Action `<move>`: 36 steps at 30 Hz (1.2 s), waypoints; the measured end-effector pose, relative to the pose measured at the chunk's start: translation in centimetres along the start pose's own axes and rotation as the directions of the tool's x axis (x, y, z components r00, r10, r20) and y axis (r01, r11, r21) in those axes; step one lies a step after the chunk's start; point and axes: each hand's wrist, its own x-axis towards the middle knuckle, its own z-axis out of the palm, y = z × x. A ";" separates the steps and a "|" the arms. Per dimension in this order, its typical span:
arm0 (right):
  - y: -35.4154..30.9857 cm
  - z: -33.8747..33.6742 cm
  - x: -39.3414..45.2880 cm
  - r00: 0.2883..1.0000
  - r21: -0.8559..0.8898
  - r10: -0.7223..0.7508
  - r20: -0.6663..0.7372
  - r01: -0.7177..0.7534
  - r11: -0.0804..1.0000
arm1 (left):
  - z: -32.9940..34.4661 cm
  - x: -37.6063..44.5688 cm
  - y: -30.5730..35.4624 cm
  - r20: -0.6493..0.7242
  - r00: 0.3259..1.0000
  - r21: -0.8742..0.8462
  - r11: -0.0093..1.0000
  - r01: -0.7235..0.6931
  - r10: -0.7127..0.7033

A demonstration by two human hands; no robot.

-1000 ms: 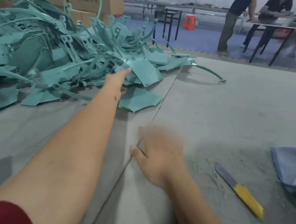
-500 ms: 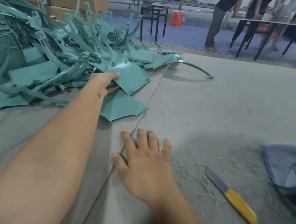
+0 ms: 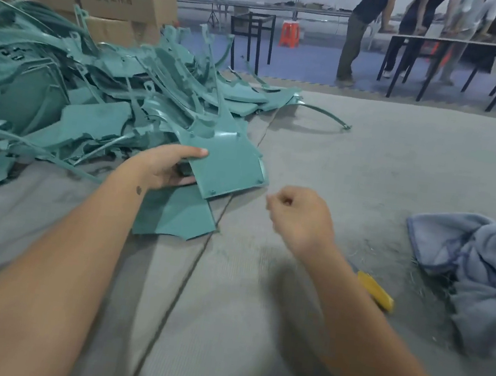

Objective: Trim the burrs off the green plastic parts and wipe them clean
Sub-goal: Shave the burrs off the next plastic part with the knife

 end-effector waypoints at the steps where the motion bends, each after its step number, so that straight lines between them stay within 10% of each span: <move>1: 0.3 -1.0 -0.1 0.999 -0.026 -0.007 -0.046 0.006 1.000 | 0.3 -0.3 0.3 -0.043 0.999 0.054 0.998 0.013 -0.011; 10: 4.2 -8.5 -3.7 0.984 -0.148 -0.011 -0.178 -0.016 0.989 | 4.0 -3.0 0.5 -0.460 0.719 0.753 0.658 0.006 0.521; 18: 5.7 -10.1 -6.2 0.995 -0.283 -0.015 -0.103 -0.015 0.959 | 10.8 -6.8 -1.1 -0.318 0.723 0.409 0.776 -0.479 0.614; 24: 6.0 -12.5 -8.0 0.975 -0.641 0.186 0.125 -0.064 0.765 | 17.6 -7.6 -5.2 -0.256 0.840 0.144 0.878 -0.456 0.478; 36: 7.5 -12.1 -8.1 0.997 -0.164 0.026 0.069 -0.015 0.986 | 18.9 -7.1 -8.9 -0.049 0.895 -0.058 0.893 -0.446 0.443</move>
